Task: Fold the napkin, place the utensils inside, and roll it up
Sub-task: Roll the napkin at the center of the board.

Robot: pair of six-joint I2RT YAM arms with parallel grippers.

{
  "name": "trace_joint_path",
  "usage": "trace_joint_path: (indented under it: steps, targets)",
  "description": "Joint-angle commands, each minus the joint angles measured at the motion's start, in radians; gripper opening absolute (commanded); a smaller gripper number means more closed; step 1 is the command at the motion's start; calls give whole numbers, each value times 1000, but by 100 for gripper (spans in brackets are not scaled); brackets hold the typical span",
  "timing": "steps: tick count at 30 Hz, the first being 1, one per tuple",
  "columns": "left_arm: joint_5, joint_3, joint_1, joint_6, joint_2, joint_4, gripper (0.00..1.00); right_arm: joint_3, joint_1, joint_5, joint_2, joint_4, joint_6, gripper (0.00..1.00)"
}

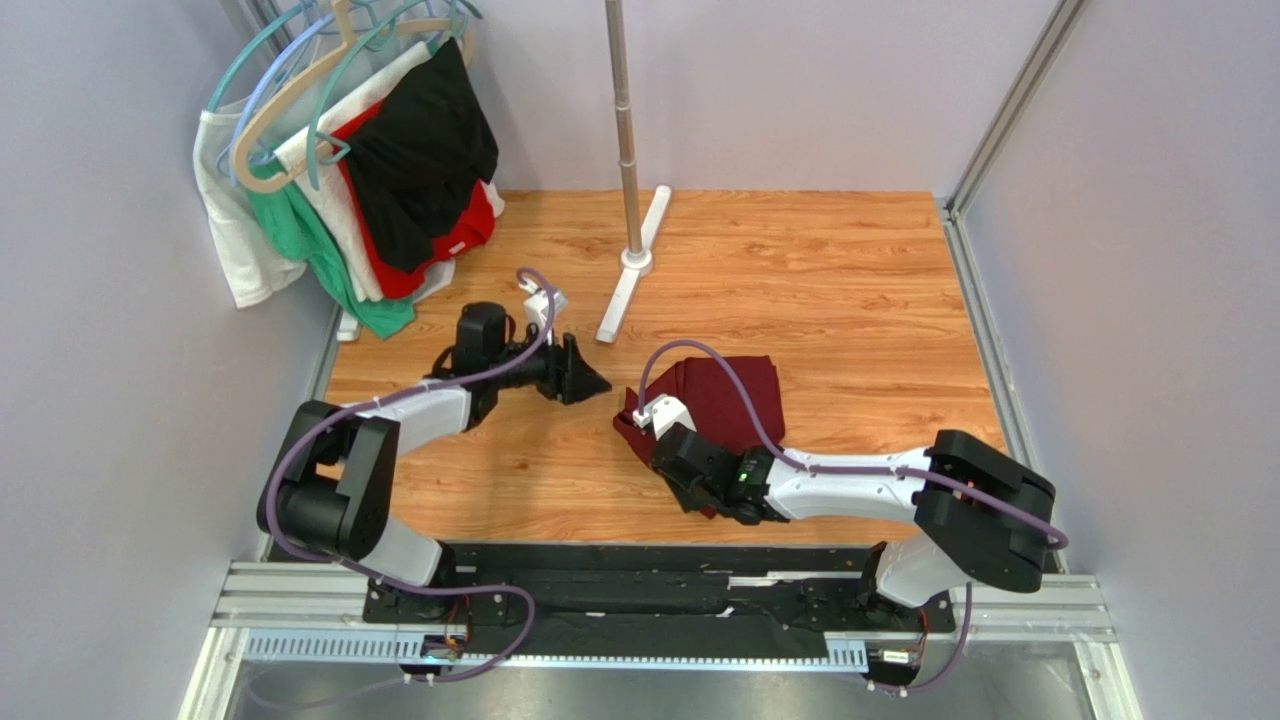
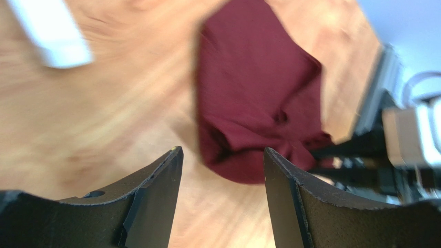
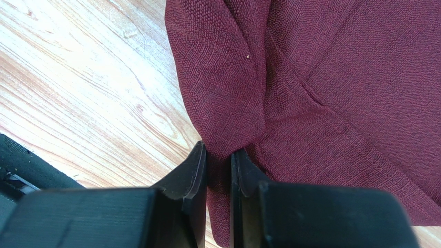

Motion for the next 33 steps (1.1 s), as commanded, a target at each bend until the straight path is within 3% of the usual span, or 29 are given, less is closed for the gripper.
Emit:
trace_joint_path:
  steps: [1,14,20,33]
  targets:
    - [221,-108,-12,-60,-11,352,67,-54,13,-115,24,-92,40,0]
    - [342,-171,-31,-11,7,390,64,-42,12,-118,48,-101,40,0]
    - [262,-121,-102,132,0,185,65,-43,9,-130,50,-98,40,0]
    - [121,-60,-148,198,20,77,61,-43,5,-135,51,-96,38,0]
